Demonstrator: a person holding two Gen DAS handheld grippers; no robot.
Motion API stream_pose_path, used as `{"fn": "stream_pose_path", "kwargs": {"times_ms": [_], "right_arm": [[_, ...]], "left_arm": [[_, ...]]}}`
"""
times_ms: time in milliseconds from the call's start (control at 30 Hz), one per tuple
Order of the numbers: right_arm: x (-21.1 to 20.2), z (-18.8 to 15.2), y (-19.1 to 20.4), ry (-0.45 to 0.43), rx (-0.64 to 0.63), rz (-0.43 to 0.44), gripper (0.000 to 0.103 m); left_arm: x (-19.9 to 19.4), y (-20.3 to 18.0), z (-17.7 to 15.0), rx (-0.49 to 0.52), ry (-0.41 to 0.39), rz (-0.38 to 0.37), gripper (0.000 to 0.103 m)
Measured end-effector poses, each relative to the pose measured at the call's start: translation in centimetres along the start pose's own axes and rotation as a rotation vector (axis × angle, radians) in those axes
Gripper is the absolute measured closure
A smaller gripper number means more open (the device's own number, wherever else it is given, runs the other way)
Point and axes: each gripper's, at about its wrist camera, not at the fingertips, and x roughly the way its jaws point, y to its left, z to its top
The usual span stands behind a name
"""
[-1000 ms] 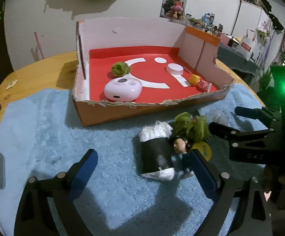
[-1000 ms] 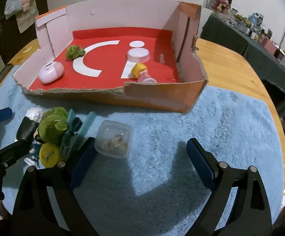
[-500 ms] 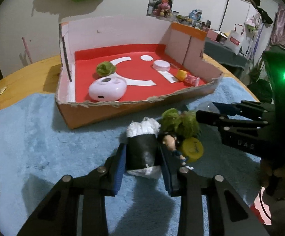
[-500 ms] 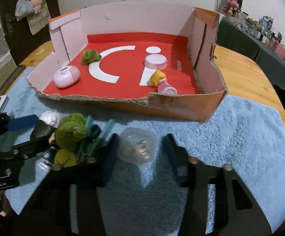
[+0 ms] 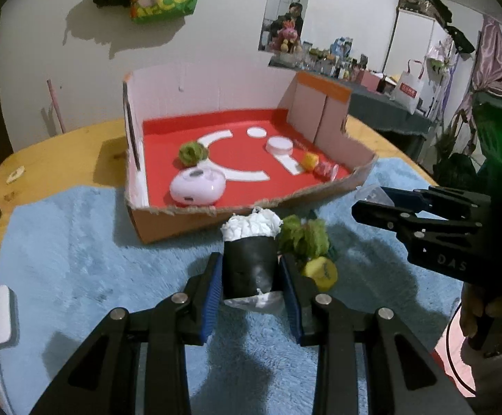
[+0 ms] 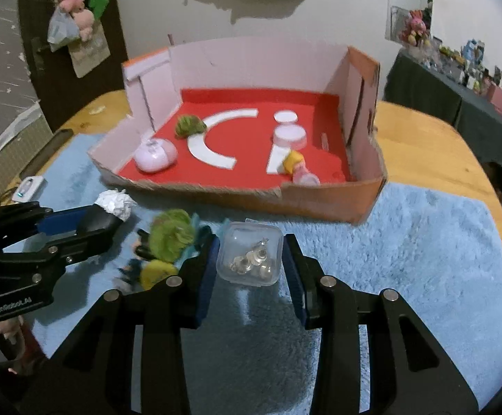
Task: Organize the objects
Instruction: 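Grasp the black-and-white plush with the left tool while the right tool grasps the clear plastic box, then carry the plush and clear box into the red box and open both tools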
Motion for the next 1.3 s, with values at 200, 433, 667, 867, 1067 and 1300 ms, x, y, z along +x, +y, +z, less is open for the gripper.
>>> {"fn": "stream_pose_path", "kwargs": {"times_ms": [200, 433, 667, 867, 1067, 1300], "right_arm": [[-1.2, 0.5, 0.8, -0.027, -0.02, 0.017, 0.067], [-1.4, 0.9, 0.9, -0.029, -0.017, 0.054, 0.067], [-1.5, 3.4, 0.8, -0.04, -0.059, 0.063, 0.067], [0.7, 5.7, -0.1, 0.008, -0.087, 0.078, 0.067], [4.0, 7.4, -1.0, 0.107, -0.118, 0.132, 0.067], [7.1, 8.1, -1.6, 0.224, -0.172, 0.179, 0.067]], "left_arm": [[-1.0, -0.2, 0.5, -0.002, -0.024, -0.013, 0.068], [-1.4, -0.5, 1.5, -0.012, -0.029, -0.05, 0.068], [-0.6, -0.7, 5.1, -0.006, -0.025, -0.083, 0.068], [2.2, -0.7, 8.6, 0.007, 0.027, -0.105, 0.068], [5.7, -0.2, 11.4, 0.028, 0.11, -0.121, 0.068], [9.6, 0.4, 12.7, 0.065, 0.227, -0.121, 0.068]]}}
